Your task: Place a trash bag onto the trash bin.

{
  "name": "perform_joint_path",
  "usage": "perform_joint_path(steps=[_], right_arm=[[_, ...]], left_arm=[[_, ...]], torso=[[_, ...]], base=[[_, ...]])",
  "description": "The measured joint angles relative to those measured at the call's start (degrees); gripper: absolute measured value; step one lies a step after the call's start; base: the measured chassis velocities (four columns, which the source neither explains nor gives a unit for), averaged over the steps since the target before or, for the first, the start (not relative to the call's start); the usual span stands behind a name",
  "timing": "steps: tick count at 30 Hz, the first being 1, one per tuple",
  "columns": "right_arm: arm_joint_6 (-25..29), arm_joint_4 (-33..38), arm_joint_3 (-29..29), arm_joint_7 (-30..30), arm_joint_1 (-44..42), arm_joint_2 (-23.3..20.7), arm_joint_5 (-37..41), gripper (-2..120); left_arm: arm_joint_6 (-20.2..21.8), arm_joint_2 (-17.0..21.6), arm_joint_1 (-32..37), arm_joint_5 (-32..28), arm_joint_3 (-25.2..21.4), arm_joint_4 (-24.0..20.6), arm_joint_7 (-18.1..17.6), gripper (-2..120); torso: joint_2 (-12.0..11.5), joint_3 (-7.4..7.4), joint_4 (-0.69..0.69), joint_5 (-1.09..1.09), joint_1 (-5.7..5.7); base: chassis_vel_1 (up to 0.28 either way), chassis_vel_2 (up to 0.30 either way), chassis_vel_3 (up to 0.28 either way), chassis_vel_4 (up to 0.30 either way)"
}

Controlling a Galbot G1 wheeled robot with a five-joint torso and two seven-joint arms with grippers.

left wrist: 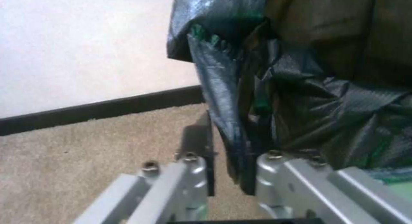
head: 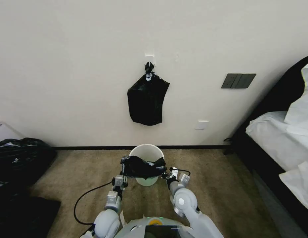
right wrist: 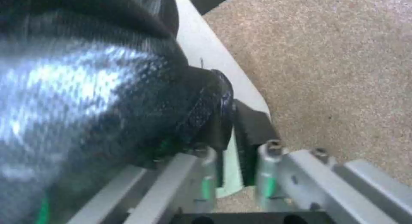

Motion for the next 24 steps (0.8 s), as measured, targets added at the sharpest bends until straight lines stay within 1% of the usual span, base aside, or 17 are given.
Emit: perform_joint_path(steps=[3,4,5,7,8,9,10,11,12,13,16,17,19,20,21,22,24], right_arm=[[0.3,1.8,0.1,-1.3,-1.7,-1.1,-1.0,23],[0.3,1.8,0.1,-1.3,-1.7,-1.1,-1.0,23],[0.7,3.2,0.1,-2.2,-3.3,-1.9,-1.9,32],[1.3,4.4,0.2,-3.0,-4.6,-2.7,-3.0,38],[1.3,4.4,0.2,-3.0,-4.6,-2.7,-3.0,38],[1.7,5.1,0.3,-3.5,-5.4,-3.2,-3.8,43],[2.3,6.0,0.3,-4.3,-6.5,-3.8,-5.1,49],[2.8,6.5,0.3,-4.8,-7.3,-4.2,-6.0,53],[2.8,6.5,0.3,-4.8,-7.3,-4.2,-6.0,53],[3.3,7.0,0.3,-5.2,-8.0,-4.5,-6.9,57],[4.6,8.4,0.3,-6.2,-10.0,-5.6,-9.8,73],[4.6,8.4,0.3,-6.2,-10.0,-5.6,-9.8,73],[5.4,9.2,0.1,-7.0,-11.3,-6.4,-11.8,82],[5.6,9.6,0.0,-7.1,-11.8,-6.7,-12.4,86],[5.7,10.1,0.0,-7.3,-12.3,-7.0,-12.8,89],[5.7,10.1,0.0,-7.3,-12.3,-7.0,-12.8,89],[6.2,11.1,-0.1,-7.8,-13.9,-8.1,-14.6,98]], left_arm=[[-0.4,0.2,1.8,0.1,-1.3,-1.6,0.6,31],[-0.4,0.2,1.8,0.1,-1.3,-1.6,0.6,31],[-0.5,0.5,3.0,0.1,-2.2,-2.4,1.1,37],[-0.8,0.6,4.2,0.1,-3.0,-3.2,1.4,46],[-0.8,0.6,4.2,0.1,-3.0,-3.2,1.4,46],[-1.0,0.7,4.8,0.1,-3.4,-3.5,1.5,50],[-1.4,0.8,5.6,0.2,-4.0,-3.8,1.6,56],[-1.8,0.8,6.2,0.2,-4.5,-4.0,1.7,59],[-1.8,0.8,6.2,0.2,-4.5,-4.0,1.7,59],[-2.1,0.7,6.8,0.2,-4.9,-4.3,1.7,65],[-3.5,0.9,8.6,0.2,-6.5,-5.1,2.4,79],[-3.5,0.9,8.6,0.2,-6.5,-5.1,2.4,79],[-4.5,1.2,9.7,0.4,-7.2,-5.6,2.9,89],[-4.9,1.3,10.1,0.5,-7.5,-5.8,3.2,91],[-5.3,1.4,10.5,0.6,-7.7,-5.9,3.4,95],[-5.3,1.4,10.5,0.6,-7.7,-5.9,3.4,95],[-6.5,1.9,11.9,0.7,-8.5,-6.1,4.4,99]], torso=[[0.0,0.00,0.01,-0.01,0.00],[0.0,0.00,0.01,-0.01,0.00],[0.0,0.00,-0.01,0.01,0.00],[0.0,-0.01,0.00,0.00,0.00],[0.0,-0.01,0.00,0.00,0.00],[0.0,-0.01,-0.01,0.00,0.00],[0.0,0.00,0.00,0.01,0.00],[0.0,0.00,0.00,0.00,0.00],[0.0,0.00,0.00,0.00,0.00],[0.0,0.00,0.00,0.00,0.00],[0.0,0.00,0.00,0.00,0.00],[0.0,0.00,0.00,0.00,0.00],[0.0,-0.01,0.00,0.00,0.00],[0.0,0.00,0.00,0.01,0.00],[0.0,-0.01,0.00,0.00,0.00],[0.0,-0.01,0.00,0.00,0.00],[0.0,0.00,0.00,0.00,0.00]], base=[[0.000,0.000,0.000,0.000],[0.000,0.000,0.000,0.000],[0.000,0.000,0.000,0.000],[0.000,0.000,0.000,0.000],[0.000,0.000,0.000,0.000],[0.000,0.000,0.000,0.000],[0.000,0.000,0.000,0.000],[0.000,0.000,0.000,0.000],[0.000,0.000,0.000,0.000],[0.000,0.000,0.000,0.000],[0.000,0.000,0.000,0.000],[0.000,0.000,0.000,0.000],[0.000,0.000,0.000,0.000],[0.000,0.000,0.000,0.000],[0.000,0.000,0.000,0.000],[0.000,0.000,0.000,0.000],[0.000,0.000,0.000,0.000]])
